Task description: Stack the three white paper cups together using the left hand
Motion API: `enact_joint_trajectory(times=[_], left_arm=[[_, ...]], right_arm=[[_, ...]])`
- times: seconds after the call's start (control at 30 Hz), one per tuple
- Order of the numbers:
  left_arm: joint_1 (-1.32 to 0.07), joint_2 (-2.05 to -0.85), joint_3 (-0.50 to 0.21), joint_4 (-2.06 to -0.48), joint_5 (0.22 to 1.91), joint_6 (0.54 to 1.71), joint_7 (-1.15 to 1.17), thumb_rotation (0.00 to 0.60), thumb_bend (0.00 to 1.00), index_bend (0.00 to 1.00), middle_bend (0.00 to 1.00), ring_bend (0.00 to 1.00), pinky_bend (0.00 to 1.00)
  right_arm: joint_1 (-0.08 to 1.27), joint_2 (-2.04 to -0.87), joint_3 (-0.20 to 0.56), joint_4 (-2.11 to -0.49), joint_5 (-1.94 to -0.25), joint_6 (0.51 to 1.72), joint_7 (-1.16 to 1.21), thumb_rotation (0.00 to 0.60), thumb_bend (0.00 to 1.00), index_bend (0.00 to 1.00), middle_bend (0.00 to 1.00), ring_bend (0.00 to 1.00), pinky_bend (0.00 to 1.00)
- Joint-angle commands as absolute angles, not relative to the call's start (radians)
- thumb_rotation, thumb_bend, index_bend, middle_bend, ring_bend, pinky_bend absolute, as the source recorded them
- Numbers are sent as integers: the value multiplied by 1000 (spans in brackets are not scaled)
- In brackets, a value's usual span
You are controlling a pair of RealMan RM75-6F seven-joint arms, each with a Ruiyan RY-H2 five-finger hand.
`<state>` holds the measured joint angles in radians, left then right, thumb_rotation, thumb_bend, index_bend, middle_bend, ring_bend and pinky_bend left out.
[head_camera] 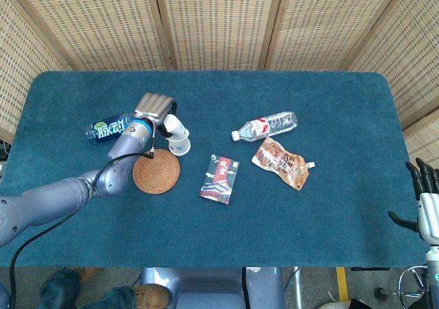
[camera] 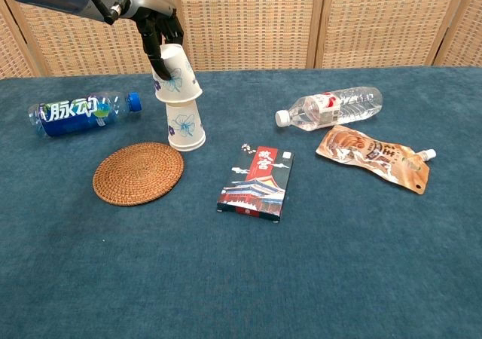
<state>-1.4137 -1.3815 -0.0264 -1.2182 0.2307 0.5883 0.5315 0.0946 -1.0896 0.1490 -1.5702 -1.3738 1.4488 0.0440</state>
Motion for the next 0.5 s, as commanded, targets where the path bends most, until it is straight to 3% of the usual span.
enact_joint_trajectory(times=[0.03,0.13,0.27,0.37,0.5], left_arm=[[-1413,-1392,-23,-1210,230,581,529,600,139,592,450,365,316],[-1418,-1397,-15,-1205,229,578,537,600,125,517,376,285,276],[-1427,-1393,-1,-1209,215,568,549,600,49,216,58,14,106],[-1432,-1382,6,-1220,207,562,549,600,30,125,1,0,55],[-1428,-1360,-2,-1241,221,571,533,600,29,53,0,0,51]], right_arm=[[94,-1089,149,-1570,-1374,1451,45,600,0,0,0,0,0],[93,-1089,150,-1572,-1375,1455,45,600,0,0,0,0,0],[91,-1087,150,-1573,-1375,1459,46,600,0,0,0,0,0],[90,-1087,149,-1573,-1375,1458,47,600,0,0,0,0,0],[91,-1087,148,-1574,-1376,1456,47,600,0,0,0,0,0]])
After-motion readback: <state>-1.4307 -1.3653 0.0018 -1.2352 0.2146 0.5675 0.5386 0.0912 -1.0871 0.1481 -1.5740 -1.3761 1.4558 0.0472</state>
